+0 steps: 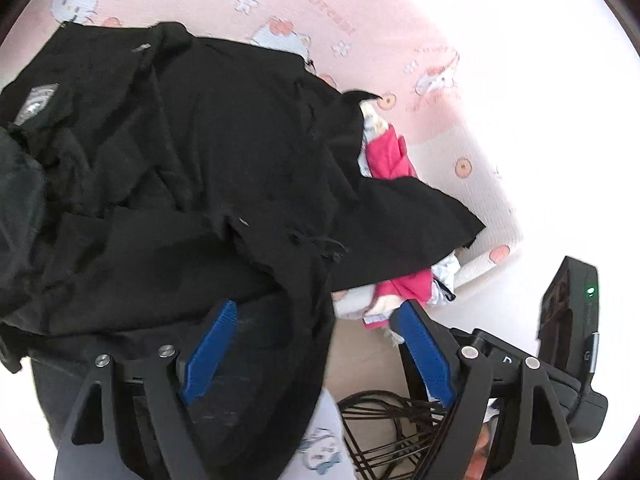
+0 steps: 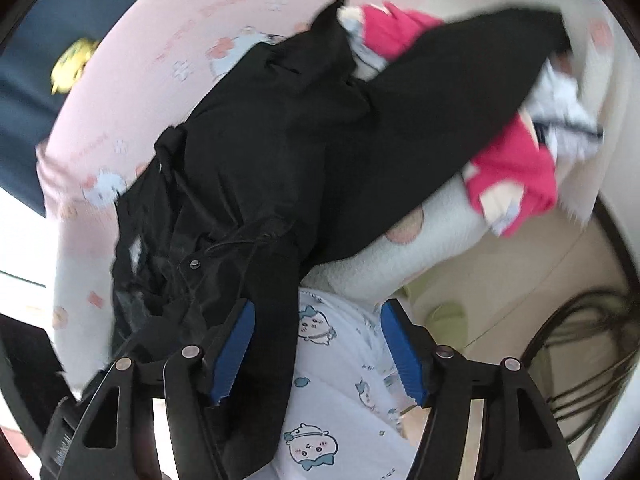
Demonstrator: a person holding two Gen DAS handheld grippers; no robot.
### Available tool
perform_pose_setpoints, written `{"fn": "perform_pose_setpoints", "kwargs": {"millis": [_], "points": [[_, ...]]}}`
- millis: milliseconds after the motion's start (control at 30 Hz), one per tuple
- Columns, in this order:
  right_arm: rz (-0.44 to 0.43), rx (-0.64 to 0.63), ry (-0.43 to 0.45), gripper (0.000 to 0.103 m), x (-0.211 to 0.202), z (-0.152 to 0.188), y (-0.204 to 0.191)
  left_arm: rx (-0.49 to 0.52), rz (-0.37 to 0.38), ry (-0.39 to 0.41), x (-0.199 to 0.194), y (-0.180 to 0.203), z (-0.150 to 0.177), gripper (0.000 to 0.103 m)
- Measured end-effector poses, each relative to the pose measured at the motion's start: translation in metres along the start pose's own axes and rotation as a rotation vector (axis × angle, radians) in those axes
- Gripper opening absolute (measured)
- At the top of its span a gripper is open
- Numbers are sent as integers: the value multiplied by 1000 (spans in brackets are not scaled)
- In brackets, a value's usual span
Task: Fold clothes
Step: 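Lift the jacket hem with both grippers and lay it over the jacket body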
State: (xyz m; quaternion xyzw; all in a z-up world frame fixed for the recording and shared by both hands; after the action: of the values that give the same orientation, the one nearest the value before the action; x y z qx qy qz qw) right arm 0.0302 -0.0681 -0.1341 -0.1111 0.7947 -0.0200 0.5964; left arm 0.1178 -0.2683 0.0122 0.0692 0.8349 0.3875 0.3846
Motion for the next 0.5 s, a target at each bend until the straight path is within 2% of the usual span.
{"fn": "perform_pose_setpoints", "kwargs": {"millis": [200,333,400,500], "points": [[98,-216,70,67,-12,-8,-46,62,-101,5,-12,-26,-7,83],[182,-356,90,69,-4,-5,-78,77,-161,-13,-13,-47,-16,83],[214,-404,86,69,3,-1,-90,62,-165,-22,-14,-57,-20,83],[213,-442,59,69,14,5,-104,14,-141,-26,-23,-72,-25,83]]}}
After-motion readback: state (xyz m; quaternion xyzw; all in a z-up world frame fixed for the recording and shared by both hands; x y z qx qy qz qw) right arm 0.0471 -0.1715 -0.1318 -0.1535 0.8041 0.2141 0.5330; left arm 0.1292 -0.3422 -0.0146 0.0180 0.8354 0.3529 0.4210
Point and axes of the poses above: each gripper's, at about its wrist camera, not at the fingertips, and x roughly the way its jaws point, y to its right, z to its underside, the point moved 3 cm from there along x, roughly the way its jaws point, and after that the axes turned 13 degrees about z, right-handed, at the moved point
